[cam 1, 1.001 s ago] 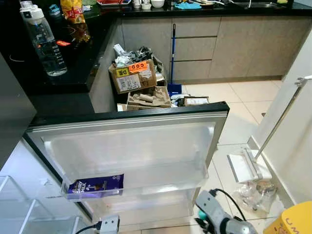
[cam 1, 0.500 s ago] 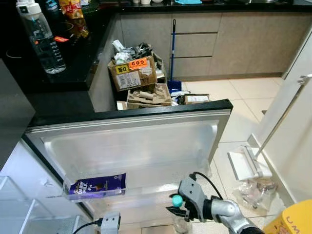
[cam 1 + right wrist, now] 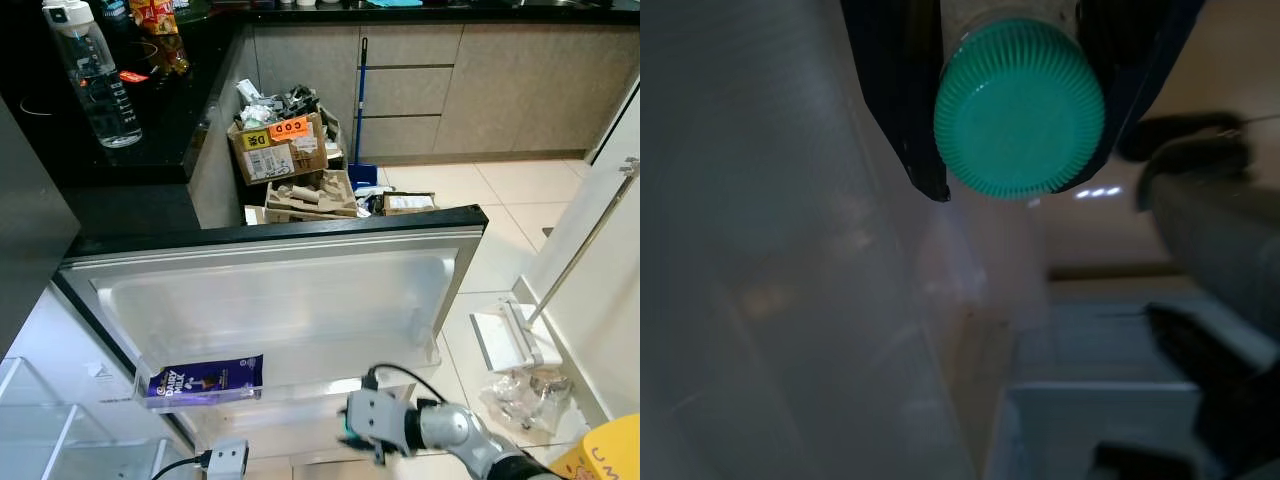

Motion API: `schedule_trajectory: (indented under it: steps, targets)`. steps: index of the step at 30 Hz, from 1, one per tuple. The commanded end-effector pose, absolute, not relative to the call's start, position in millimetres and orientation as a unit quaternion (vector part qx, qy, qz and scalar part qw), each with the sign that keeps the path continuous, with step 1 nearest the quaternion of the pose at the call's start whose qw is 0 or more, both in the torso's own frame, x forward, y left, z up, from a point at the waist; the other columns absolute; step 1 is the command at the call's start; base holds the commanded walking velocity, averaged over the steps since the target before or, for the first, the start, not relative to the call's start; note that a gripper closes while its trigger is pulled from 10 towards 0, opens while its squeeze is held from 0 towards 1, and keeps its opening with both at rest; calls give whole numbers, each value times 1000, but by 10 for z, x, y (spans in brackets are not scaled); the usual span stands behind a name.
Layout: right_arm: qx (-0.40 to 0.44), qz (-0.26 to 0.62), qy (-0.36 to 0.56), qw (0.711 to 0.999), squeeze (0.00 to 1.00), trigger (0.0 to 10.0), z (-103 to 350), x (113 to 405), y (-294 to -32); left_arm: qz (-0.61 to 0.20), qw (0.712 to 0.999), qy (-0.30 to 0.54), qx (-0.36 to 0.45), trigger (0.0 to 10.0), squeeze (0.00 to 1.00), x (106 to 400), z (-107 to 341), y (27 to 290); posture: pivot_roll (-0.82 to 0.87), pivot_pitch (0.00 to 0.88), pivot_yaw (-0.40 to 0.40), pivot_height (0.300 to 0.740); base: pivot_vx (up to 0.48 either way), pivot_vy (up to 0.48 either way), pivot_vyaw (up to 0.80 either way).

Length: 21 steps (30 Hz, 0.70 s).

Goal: Restocking fridge

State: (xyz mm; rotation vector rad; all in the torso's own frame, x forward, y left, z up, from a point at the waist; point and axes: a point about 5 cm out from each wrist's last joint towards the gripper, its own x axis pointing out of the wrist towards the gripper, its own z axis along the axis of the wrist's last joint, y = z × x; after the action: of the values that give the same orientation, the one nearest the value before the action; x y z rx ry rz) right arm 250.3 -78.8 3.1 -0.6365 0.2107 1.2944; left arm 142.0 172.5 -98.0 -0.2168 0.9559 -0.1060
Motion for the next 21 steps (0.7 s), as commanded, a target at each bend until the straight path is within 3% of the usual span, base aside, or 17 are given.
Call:
schedule_trajectory:
  steps: [1, 9, 21]
  targets:
    - [-315, 581, 77, 746, 0, 10000, 42, 2511, -760, -52, 881, 461, -94, 10000, 0, 1408, -981, 1766, -80, 17, -29, 740, 0, 0, 0]
    - [-339, 574, 85, 741, 0, 10000, -58, 2434, -751, -55, 883, 457, -95, 10000, 0, 1425, -974, 1757, -85, 15, -26, 740, 0, 0, 0]
    - [-341, 565, 88, 746, 0, 10000, -125, 2371, -710, -62, 889, 446, -88, 10000, 0, 1452, -954, 1774, -82, 23, -23, 694, 0, 0, 0]
